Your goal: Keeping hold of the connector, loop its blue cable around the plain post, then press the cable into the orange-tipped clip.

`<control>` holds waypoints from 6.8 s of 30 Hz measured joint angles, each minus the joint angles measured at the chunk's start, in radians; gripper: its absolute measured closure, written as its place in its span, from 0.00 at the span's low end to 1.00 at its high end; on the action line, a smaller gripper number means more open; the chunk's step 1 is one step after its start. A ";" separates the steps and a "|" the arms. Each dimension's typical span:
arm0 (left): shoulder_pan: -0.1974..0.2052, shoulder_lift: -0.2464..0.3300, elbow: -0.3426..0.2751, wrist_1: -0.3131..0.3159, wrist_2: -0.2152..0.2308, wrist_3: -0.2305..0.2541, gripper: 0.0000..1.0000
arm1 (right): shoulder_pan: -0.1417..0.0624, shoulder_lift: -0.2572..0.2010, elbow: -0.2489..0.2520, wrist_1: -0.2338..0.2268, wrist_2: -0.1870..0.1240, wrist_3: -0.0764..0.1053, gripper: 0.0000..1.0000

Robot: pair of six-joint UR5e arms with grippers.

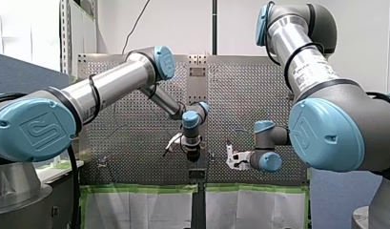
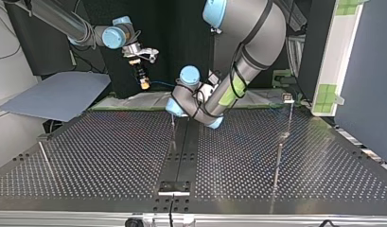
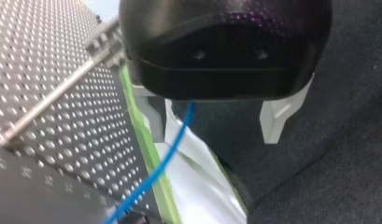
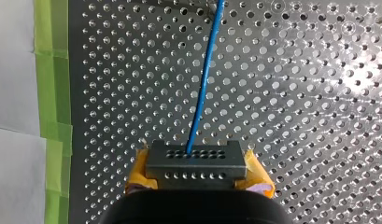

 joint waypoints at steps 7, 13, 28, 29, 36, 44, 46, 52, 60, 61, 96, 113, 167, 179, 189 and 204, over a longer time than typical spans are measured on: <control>0.003 -0.069 0.002 0.067 -0.027 0.001 0.00 | 0.000 0.000 0.000 0.003 0.000 -0.001 1.00; 0.011 -0.105 -0.036 0.107 -0.057 -0.002 0.00 | -0.001 0.000 -0.002 0.004 0.000 -0.002 1.00; 0.015 -0.109 -0.078 0.148 -0.072 -0.015 0.00 | -0.003 0.000 -0.001 0.009 0.000 -0.002 1.00; 0.016 -0.109 -0.080 0.150 -0.072 -0.016 0.00 | -0.003 0.000 -0.001 0.009 0.000 -0.002 1.00; 0.017 -0.109 -0.097 0.177 -0.078 -0.029 0.00 | -0.001 0.000 -0.001 0.008 0.000 -0.001 1.00; 0.009 -0.109 -0.100 0.190 -0.099 -0.067 0.28 | 0.000 0.000 -0.001 0.007 0.000 -0.001 1.00; 0.008 -0.109 -0.101 0.192 -0.103 -0.070 0.42 | 0.000 0.000 -0.001 0.007 0.000 0.000 1.00; 0.007 -0.109 -0.120 0.216 -0.117 -0.070 0.89 | 0.000 0.000 -0.001 0.005 0.000 0.000 1.00; 0.010 -0.108 -0.141 0.252 -0.127 -0.070 1.00 | 0.000 0.000 -0.001 0.005 0.000 0.000 1.00; 0.009 -0.108 -0.141 0.252 -0.131 -0.070 1.00 | 0.000 0.000 -0.001 0.006 0.000 0.000 1.00; -0.054 0.021 -0.362 0.534 -0.317 -0.128 1.00 | -0.031 0.000 -0.007 0.022 0.004 0.011 1.00; -0.123 0.061 -0.401 0.694 -0.416 -0.151 1.00 | -0.054 0.001 -0.011 0.019 0.005 0.021 1.00; -0.140 0.168 -0.495 1.016 -0.350 -0.130 1.00 | -0.130 0.001 -0.088 0.096 0.000 0.024 1.00; -0.157 0.163 -0.549 1.037 -0.356 -0.124 1.00 | -0.124 0.001 -0.088 0.106 0.000 0.020 1.00; -0.144 0.160 -0.554 1.068 -0.299 -0.125 1.00 | -0.123 0.033 -0.088 0.092 0.000 0.014 1.00; -0.103 0.134 -0.528 1.070 -0.243 -0.144 1.00 | -0.128 0.044 -0.088 0.061 -0.027 0.029 1.00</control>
